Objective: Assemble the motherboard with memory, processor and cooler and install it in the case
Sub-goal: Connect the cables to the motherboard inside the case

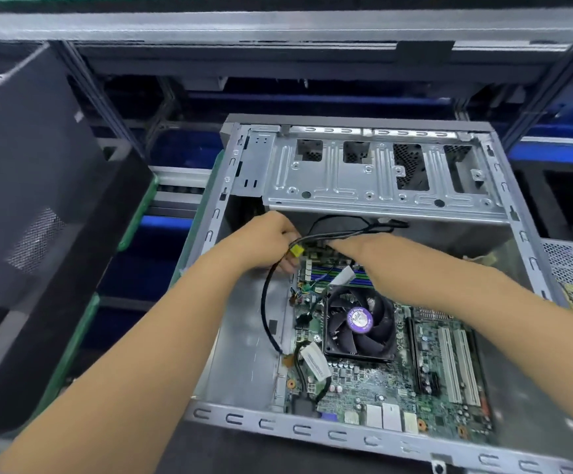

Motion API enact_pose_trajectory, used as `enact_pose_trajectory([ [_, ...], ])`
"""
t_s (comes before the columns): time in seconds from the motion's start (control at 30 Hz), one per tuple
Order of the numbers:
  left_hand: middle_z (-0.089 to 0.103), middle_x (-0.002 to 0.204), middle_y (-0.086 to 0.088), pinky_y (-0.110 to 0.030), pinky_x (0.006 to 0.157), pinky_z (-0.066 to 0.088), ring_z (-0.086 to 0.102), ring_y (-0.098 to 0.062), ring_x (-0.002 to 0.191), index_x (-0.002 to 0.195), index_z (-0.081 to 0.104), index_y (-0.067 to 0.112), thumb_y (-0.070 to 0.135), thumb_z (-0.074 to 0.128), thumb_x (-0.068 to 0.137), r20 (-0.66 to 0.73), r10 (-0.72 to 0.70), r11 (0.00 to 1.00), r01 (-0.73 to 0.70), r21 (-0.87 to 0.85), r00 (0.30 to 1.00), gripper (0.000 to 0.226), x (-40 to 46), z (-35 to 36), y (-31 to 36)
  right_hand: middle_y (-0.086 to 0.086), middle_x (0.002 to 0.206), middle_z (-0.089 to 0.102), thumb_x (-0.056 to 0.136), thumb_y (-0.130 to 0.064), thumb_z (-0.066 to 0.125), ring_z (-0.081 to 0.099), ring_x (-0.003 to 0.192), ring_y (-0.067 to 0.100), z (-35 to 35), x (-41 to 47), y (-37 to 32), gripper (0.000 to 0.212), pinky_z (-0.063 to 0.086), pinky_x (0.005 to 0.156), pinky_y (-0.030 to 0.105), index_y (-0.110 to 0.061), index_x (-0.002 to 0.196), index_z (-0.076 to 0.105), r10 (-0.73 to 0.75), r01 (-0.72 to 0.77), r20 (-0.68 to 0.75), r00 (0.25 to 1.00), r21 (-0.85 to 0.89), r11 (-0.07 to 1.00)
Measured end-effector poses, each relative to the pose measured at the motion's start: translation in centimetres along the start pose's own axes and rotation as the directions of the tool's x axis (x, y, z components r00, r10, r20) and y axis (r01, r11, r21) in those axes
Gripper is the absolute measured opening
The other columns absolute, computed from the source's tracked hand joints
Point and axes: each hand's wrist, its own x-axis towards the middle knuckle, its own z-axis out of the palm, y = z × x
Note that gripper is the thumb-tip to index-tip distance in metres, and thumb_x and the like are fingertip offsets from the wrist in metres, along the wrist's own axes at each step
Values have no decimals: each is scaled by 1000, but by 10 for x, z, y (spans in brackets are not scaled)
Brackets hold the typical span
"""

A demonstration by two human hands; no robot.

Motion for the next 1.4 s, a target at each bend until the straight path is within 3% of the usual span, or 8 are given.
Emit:
enact_pose_trajectory([
  [0.13, 72, 70, -16, -28, 67, 55, 73, -28, 73, 108, 48, 5, 41, 23, 103, 126, -85, 975, 109, -194, 988, 44, -3, -3, 2, 7, 92, 56, 95, -2, 42, 54, 85, 21, 9, 33, -4, 26, 37, 66, 28, -8, 120, 48, -60, 58, 13, 998, 114, 992],
  [0.3, 66, 56, -9, -20, 50, 47, 64, -21, 47, 110, 47, -1, 48, 29, 101, 118, -84, 995, 77, 59, 989, 53, -7, -4, -4, 4, 94, 62, 86, -29, 66, 57, 86, 21, 7, 56, -9, 22, 47, 76, 33, -12, 100, 60, -138, 128, 168, 976, 72, 989],
  [0.47, 60, 103, -18, -31, 72, 43, 55, -26, 85, 110, 55, 0, 38, 41, 101, -91, -57, 886, 93, 454, 994, 41, -7, -7, -2, 0, 93, 55, 82, -21, 70, 59, 87, 22, 13, 65, -5, 11, 34, 50, 22, -16, 88, 63, -119, 146, 167, 979, -161, 976],
  [0.63, 54, 124, -21, -35, 84, 46, 56, -34, 109, 124, 51, -3, 7, 39, 101, -158, -171, 859, 226, 459, 973, 27, -4, -9, 2, -12, 80, 52, 95, -27, 53, 54, 81, 18, 17, 56, 5, 8, 40, 62, 32, -20, 92, 51, -41, 42, -8, 999, 119, 992],
  [0.83, 54, 122, -21, -39, 84, 47, 57, -36, 107, 119, 52, -3, 9, 40, 101, -210, -162, 912, 227, 342, 964, 25, -5, -10, 5, 13, 128, 55, 104, -28, 25, 54, 114, 29, 23, 80, 7, 40, 43, 90, 34, -12, 137, 41, 144, -143, -5, 990, 95, 985],
  [1.07, 54, 121, -20, -35, 75, 43, 58, -35, 104, 121, 51, -2, 9, 40, 101, -226, -148, 914, 221, 341, 963, 24, -2, -9, 2, -13, 73, 49, 96, -26, 50, 39, 57, 0, 26, 98, 15, 16, 30, 40, 10, -36, 104, 59, 215, -195, -28, 976, 323, 926],
  [1.27, 50, 128, -21, -34, 79, 44, 55, -34, 109, 127, 46, -1, 6, 41, 100, -223, -169, 898, 244, 367, 960, 29, -1, -10, 3, -1, 98, 66, 88, -35, 62, 59, 83, 20, 27, 94, 8, 14, 51, 71, 29, -29, 100, 67, 146, -117, -80, 986, 286, 951],
  [1.4, 51, 127, -20, -35, 83, 45, 55, -34, 110, 127, 47, -1, 6, 40, 100, -217, -173, 889, 247, 386, 961, 29, -1, -10, 3, 1, 96, 67, 89, -34, 61, 60, 83, 21, 25, 90, 2, 18, 51, 70, 29, -22, 98, 69, 104, -84, -104, 989, 186, 979],
])
